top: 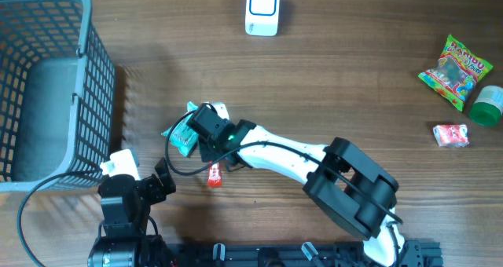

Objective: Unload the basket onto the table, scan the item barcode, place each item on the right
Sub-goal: 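Move the right gripper to the red Nescafe stick and grasp it, then lift the Nescafe stick and hold it to the scanner, then carry the Nescafe stick right and drop it by the Haribo bag, then move the right gripper to the green wipes pack and grasp it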

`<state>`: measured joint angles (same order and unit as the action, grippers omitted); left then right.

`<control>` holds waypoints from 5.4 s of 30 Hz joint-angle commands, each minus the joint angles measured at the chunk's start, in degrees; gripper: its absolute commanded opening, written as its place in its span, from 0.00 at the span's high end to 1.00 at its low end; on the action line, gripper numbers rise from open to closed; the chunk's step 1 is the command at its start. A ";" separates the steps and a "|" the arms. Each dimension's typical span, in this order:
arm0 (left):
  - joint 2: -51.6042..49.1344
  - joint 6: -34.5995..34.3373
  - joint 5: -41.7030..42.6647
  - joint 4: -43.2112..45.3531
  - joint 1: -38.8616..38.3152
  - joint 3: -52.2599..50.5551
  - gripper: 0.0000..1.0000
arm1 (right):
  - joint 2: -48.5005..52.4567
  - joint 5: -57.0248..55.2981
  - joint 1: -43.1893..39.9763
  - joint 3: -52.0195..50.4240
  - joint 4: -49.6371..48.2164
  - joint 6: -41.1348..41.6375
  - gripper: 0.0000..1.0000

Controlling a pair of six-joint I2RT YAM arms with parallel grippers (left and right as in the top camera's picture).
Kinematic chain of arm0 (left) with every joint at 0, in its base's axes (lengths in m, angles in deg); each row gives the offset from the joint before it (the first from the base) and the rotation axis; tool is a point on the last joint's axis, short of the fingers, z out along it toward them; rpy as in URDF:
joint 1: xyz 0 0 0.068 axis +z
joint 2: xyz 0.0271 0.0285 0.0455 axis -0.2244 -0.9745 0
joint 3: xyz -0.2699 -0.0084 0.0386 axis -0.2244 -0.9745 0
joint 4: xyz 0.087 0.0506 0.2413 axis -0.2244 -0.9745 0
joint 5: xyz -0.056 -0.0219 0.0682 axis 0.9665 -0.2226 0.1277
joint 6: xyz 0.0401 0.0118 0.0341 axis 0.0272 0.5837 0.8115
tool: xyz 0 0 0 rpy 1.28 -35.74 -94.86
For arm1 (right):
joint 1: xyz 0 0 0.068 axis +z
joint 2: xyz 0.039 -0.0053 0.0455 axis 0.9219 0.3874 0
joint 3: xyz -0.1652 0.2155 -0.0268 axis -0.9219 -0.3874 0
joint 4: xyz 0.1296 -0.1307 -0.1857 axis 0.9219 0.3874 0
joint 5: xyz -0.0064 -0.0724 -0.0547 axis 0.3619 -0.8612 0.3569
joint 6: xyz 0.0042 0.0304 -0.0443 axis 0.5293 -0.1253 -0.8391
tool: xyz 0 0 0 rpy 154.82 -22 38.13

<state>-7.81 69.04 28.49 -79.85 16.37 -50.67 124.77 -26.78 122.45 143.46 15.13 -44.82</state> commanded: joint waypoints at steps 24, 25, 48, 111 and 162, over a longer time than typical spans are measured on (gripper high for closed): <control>0.11 0.70 -0.55 0.13 -0.02 -0.13 0.00 | -6.62 75.97 -37.66 -0.24 9.77 -20.15 0.95; 0.11 0.70 -0.55 0.13 -0.02 -0.13 0.00 | -6.62 80.39 -38.16 -0.24 9.53 -20.41 0.96; 0.11 0.70 -0.55 0.13 -0.02 -0.13 0.00 | -6.62 93.59 -36.72 -0.24 7.19 30.80 0.96; 0.11 0.70 -0.55 0.13 -0.02 -0.13 0.00 | 16.26 -11.56 -40.24 51.78 0.83 5.29 0.95; 0.11 0.70 -0.55 0.13 -0.02 -0.13 0.00 | 1.22 28.59 -15.54 25.03 13.25 13.88 0.19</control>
<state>-7.86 69.04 28.51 -79.87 16.37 -50.67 123.48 6.03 101.23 168.26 35.67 -41.10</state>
